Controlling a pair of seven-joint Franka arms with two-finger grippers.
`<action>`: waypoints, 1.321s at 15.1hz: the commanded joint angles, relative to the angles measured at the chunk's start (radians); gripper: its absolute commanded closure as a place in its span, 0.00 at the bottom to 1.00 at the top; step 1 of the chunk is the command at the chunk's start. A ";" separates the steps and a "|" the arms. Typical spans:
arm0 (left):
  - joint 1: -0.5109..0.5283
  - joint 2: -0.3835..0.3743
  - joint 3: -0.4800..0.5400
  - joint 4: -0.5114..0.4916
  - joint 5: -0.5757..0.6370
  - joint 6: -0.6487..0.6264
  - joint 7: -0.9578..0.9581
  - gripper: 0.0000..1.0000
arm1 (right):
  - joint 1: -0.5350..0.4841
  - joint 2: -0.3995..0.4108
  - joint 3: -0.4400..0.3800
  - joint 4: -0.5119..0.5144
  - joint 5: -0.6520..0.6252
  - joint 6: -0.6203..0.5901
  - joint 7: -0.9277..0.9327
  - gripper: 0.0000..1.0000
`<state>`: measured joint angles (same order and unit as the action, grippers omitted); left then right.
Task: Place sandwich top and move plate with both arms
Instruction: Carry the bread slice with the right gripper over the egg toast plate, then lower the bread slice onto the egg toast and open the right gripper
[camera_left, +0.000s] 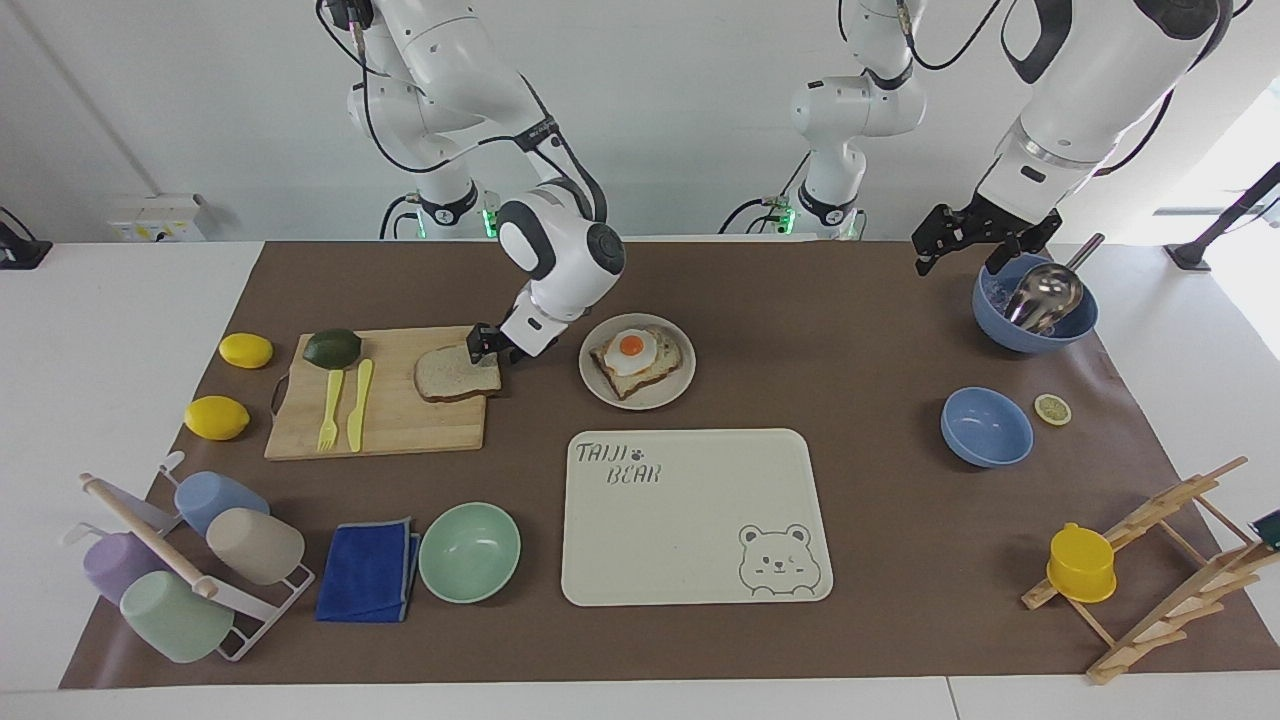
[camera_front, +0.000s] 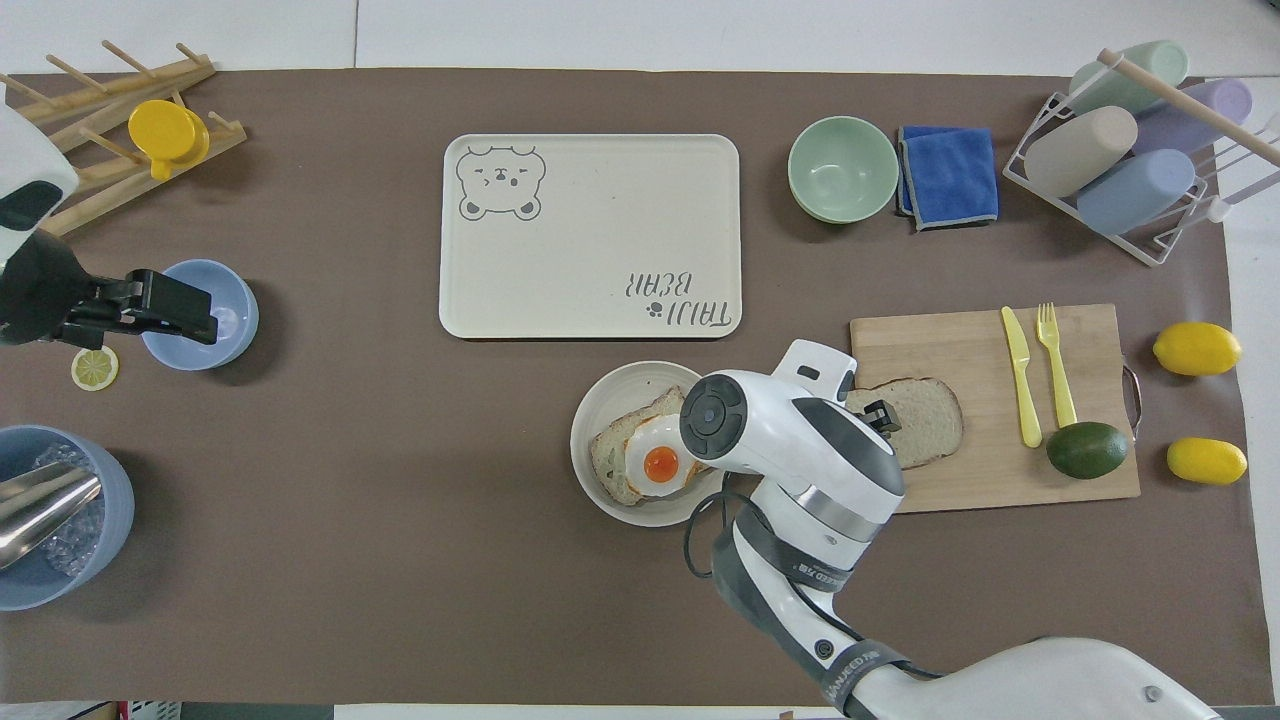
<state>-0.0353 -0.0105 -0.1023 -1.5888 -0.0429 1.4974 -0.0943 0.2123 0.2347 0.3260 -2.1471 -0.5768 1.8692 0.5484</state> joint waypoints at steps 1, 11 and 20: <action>0.014 -0.020 -0.013 -0.017 0.017 -0.005 0.007 0.00 | -0.011 -0.026 0.007 -0.045 -0.044 0.028 0.027 0.27; 0.014 -0.020 -0.013 -0.017 0.017 -0.005 0.007 0.00 | -0.004 -0.021 0.010 -0.031 -0.058 0.022 0.022 1.00; 0.014 -0.020 -0.013 -0.017 0.017 -0.005 0.007 0.00 | 0.237 0.063 0.044 0.376 0.069 -0.125 0.028 1.00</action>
<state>-0.0353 -0.0105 -0.1023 -1.5888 -0.0429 1.4974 -0.0943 0.4072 0.2322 0.3634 -1.8887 -0.5678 1.7768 0.5518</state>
